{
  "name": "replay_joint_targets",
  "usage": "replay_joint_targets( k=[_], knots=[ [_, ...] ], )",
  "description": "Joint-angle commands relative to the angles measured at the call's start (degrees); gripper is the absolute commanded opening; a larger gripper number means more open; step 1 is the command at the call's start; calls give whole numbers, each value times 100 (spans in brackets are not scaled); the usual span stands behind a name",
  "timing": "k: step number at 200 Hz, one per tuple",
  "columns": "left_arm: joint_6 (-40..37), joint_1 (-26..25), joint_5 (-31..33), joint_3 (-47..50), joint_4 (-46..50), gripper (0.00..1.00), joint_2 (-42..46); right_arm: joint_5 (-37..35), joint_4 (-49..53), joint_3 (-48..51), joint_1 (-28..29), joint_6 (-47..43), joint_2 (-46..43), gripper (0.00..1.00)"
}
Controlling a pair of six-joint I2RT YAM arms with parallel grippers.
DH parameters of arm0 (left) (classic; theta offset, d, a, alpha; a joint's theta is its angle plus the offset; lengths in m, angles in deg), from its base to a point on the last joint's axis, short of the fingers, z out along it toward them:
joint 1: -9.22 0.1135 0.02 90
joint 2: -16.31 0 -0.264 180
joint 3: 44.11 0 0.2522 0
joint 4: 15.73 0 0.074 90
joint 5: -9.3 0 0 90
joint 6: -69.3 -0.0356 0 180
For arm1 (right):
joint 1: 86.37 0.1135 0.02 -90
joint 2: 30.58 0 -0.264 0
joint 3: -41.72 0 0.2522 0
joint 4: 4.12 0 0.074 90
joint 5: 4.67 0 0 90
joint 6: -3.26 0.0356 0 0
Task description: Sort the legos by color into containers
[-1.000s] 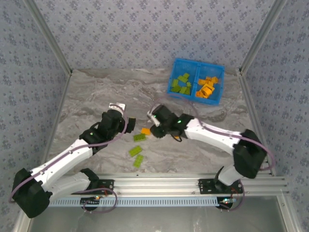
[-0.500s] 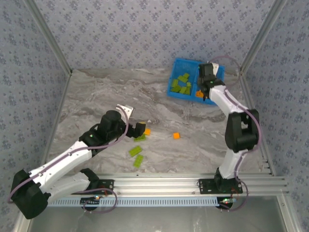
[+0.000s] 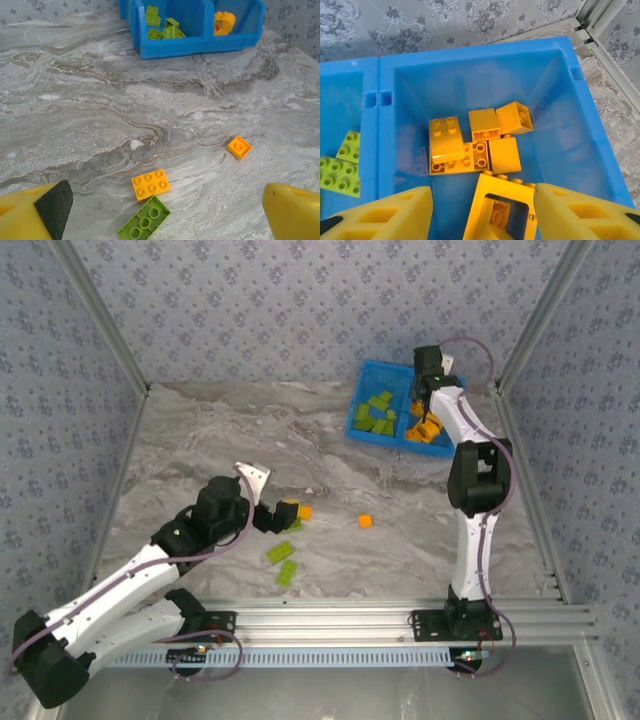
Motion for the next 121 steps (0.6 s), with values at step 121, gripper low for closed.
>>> replay_joint_targets(
  k=[121],
  knots=[
    [-382, -31, -162, -253, -589, 99, -787, 1444, 363, 4981, 2624, -179, -3883, 76]
  ],
)
